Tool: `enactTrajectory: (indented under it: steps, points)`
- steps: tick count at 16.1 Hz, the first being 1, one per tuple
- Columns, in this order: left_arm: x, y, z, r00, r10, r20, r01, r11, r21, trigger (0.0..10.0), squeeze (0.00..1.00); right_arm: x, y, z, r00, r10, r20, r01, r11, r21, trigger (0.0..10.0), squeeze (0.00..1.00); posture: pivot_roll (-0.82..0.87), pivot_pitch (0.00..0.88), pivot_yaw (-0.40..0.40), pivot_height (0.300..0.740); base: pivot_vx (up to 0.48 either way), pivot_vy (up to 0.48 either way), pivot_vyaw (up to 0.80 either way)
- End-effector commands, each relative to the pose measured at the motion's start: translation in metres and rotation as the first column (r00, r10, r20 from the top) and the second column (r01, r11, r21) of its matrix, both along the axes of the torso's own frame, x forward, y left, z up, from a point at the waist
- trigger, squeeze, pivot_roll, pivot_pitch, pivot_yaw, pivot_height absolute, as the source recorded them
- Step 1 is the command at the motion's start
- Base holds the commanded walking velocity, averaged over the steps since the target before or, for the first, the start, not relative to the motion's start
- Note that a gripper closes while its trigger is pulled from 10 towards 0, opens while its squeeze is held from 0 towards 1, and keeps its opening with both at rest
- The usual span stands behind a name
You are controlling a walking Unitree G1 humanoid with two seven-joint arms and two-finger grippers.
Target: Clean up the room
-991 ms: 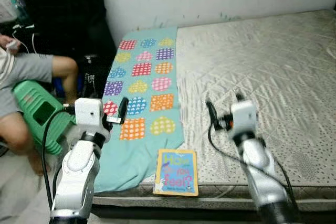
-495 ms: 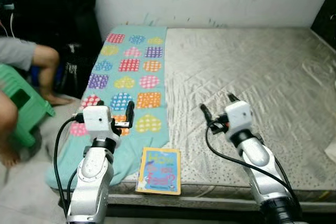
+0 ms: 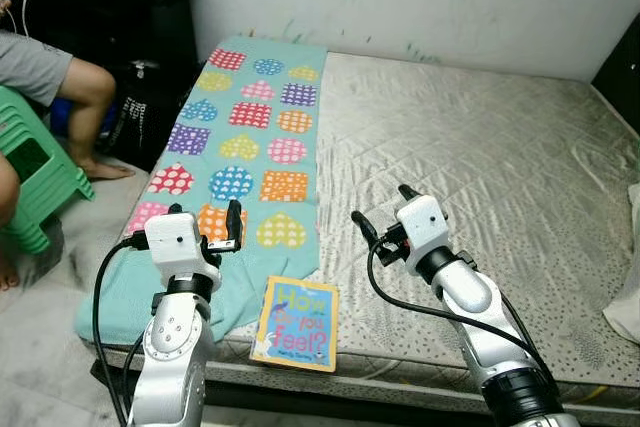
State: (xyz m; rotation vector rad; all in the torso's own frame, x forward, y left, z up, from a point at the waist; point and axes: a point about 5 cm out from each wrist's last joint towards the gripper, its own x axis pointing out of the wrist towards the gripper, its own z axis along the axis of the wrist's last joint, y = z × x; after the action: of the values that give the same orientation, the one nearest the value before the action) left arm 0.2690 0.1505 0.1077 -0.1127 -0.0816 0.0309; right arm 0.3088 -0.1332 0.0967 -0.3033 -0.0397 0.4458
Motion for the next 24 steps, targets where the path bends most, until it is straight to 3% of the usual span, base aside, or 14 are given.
enactTrajectory:
  steps: [1,5,8,12,15,18,24]
  points:
    - [0.008,-0.007,0.006,0.999,-0.037,0.02,0.036,0.999,0.011,10.0,0.0,-0.001,-0.004,0.002,1.0,-0.015,0.003,0.015,1.0,-0.026,10.0,0.0,-0.08,0.0,-0.096,0.74,0.0,0.0,0.0]
    - [0.015,-0.009,0.006,0.996,-0.092,0.009,0.091,0.995,0.026,10.0,0.0,-0.008,0.004,0.002,0.999,0.006,0.033,-0.005,0.999,-0.048,10.0,0.0,-0.15,0.0,-0.005,0.74,0.0,0.0,0.0]
    - [0.018,-0.005,0.0,0.995,-0.1,-0.026,0.1,0.995,0.017,10.0,0.0,-0.014,-0.003,0.002,0.996,-0.066,0.052,0.067,0.998,-0.019,10.0,0.0,-0.23,0.0,0.105,0.74,0.0,0.0,0.0]
    - [0.028,-0.017,-0.002,0.98,-0.194,-0.047,0.195,0.98,0.023,10.0,0.0,-0.024,-0.016,0.0,0.983,-0.17,0.062,0.17,0.985,0.0,10.0,0.0,-0.3,0.0,0.182,0.74,0.0,0.0,0.0]
    - [0.024,-0.033,-0.009,0.957,-0.281,-0.077,0.283,0.959,0.015,10.0,0.0,-0.041,-0.025,-0.004,0.97,-0.237,0.058,0.238,0.971,0.004,10.0,0.0,-0.36,0.0,0.229,0.74,0.0,0.0,0.0]
    - [0.025,-0.039,-0.009,0.95,-0.304,-0.074,0.305,0.952,0.01,10.0,0.0,-0.044,-0.024,-0.003,0.969,-0.239,0.055,0.24,0.971,0.002,10.0,0.0,-0.34,0.0,0.218,0.74,0.0,0.0,0.0]
    - [0.01,-0.012,-0.005,0.986,-0.159,-0.047,0.16,0.987,0.024,10.0,0.0,-0.023,0.009,-0.003,0.996,-0.089,0.024,0.088,0.996,0.025,10.0,0.0,-0.16,0.0,0.104,0.74,0.0,0.0,0.0]
